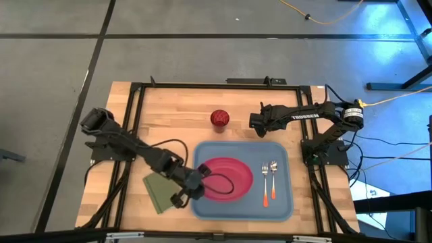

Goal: Pick and place plate/cup/fork/spoon on tray
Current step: Put the pink plate on the blue serving tray to the left of the orange fork

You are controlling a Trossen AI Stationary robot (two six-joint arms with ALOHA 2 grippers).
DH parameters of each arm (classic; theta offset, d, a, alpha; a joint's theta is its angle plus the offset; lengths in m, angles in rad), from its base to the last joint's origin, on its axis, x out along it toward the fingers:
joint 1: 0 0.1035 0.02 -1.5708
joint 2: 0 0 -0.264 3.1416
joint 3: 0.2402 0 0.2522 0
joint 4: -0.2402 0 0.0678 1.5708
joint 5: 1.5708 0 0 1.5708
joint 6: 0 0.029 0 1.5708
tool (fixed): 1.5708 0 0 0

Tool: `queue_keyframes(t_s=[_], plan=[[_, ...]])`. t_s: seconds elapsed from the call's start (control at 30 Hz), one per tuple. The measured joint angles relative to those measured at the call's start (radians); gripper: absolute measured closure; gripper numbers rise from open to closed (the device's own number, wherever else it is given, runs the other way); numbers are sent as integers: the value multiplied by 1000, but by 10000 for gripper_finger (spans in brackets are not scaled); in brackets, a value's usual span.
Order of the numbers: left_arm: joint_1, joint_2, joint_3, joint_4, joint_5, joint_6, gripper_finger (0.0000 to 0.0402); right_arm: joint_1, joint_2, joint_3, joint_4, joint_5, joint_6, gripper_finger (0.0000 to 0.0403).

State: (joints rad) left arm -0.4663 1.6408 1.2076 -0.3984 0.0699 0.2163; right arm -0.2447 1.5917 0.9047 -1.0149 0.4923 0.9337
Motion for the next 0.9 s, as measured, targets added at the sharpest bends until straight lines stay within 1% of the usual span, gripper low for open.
queue_keyframes(t_s=[0.13,0.3,0.37,0.53,0.63,0.7,0.9], plan=[[39,20,0,15,46,51,401,0,0,0,0,-6,0,302],[87,28,0,57,141,179,401,0,0,0,0,-16,-2,302],[109,27,0,66,144,220,401,0,0,0,0,-21,-4,302],[161,41,1,53,142,230,401,0,0,0,-2,-25,-4,302],[166,65,-3,38,148,231,401,0,0,0,-3,-25,-14,302],[165,89,1,82,165,241,401,0,0,0,-2,-25,-25,302],[165,111,0,106,162,251,401,0,0,0,0,-27,-25,302]])
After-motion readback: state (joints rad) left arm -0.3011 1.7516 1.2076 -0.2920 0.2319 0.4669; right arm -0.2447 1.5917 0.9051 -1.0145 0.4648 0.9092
